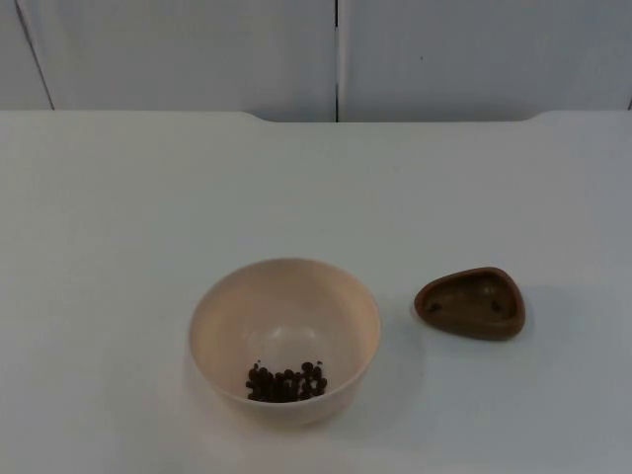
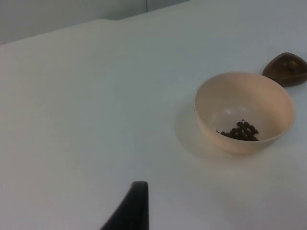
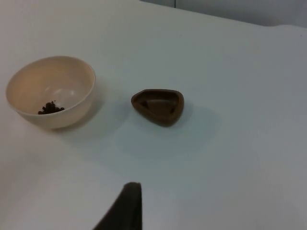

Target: Pick up the bowl with the left hand and pour the coffee beans from the cup into the bowl with the right hand.

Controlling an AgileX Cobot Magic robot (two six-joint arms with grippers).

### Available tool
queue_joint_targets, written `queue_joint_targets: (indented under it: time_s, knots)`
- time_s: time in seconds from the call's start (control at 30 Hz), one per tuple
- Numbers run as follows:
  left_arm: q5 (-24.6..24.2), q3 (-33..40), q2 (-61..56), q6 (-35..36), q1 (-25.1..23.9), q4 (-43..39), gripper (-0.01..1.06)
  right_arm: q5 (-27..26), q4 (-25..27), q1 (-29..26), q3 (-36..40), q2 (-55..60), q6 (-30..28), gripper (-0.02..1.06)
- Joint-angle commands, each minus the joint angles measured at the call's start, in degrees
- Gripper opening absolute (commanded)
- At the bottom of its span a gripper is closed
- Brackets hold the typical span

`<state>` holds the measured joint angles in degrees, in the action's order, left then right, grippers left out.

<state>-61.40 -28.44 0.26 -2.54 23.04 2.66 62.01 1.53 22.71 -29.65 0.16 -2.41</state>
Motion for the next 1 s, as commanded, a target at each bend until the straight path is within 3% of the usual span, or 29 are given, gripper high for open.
queue_joint_targets:
  time_s: [0.0, 0.97]
  knots:
    - [-0.17, 0.21, -0.26, 0.49, 0.26, -0.35, 1.05, -0.24, 0.02, -0.21, 0.11, -0.16, -0.16, 1.05]
    - [-0.17, 0.21, -0.26, 0.38, 0.26, -0.12, 1.05, -0.24, 0.17, -0.21, 0.11, -0.16, -0.01, 1.05]
